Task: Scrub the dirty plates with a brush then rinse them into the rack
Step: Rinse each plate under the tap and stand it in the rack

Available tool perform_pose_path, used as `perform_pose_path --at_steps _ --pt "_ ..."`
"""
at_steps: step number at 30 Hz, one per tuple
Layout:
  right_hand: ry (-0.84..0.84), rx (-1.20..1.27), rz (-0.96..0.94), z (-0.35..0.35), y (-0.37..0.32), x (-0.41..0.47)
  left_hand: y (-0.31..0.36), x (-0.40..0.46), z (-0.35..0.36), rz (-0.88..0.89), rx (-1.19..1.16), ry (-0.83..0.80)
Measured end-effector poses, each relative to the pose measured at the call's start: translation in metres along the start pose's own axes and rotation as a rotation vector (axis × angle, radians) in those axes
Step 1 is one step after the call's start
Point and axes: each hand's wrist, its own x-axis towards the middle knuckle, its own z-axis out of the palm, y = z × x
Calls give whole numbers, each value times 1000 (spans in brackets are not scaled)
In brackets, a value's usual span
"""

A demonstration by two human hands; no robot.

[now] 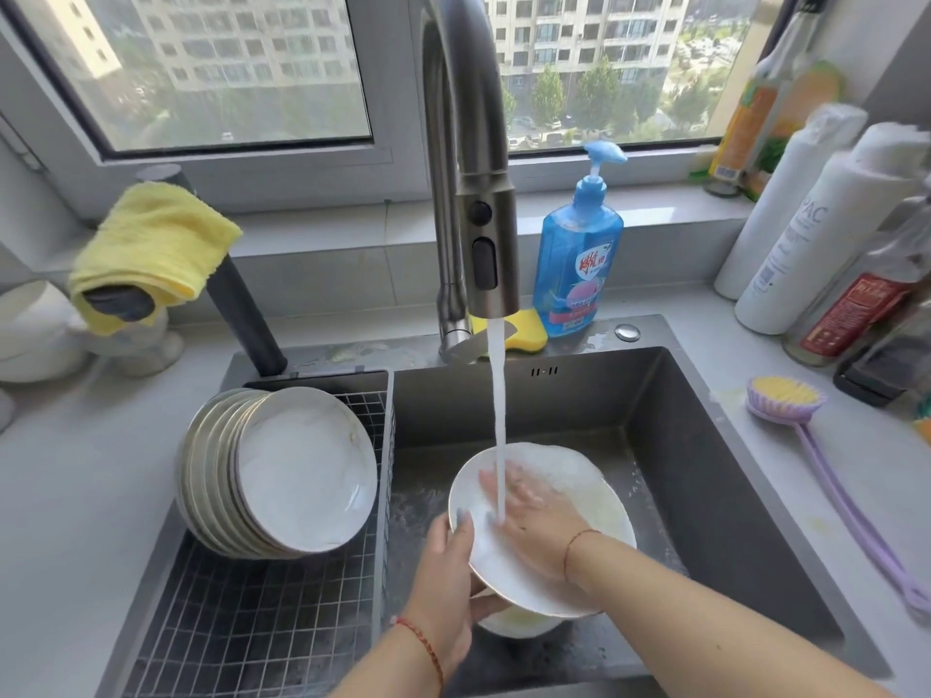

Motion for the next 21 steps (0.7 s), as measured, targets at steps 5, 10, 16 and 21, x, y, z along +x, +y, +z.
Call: perform_pose_path --at_steps 5,10,16,21 --pt "-62 -272 163 -1 28 -11 3 6 -7 39 0 60" --pt "-260 -398 -47 4 11 -55 12 12 -15 80 35 79" --pt "-244 127 -191 17 -24 -50 12 10 -10 53 45 63" --pt "-31 8 -267 23 -27 -16 8 4 -5 63 132 18"
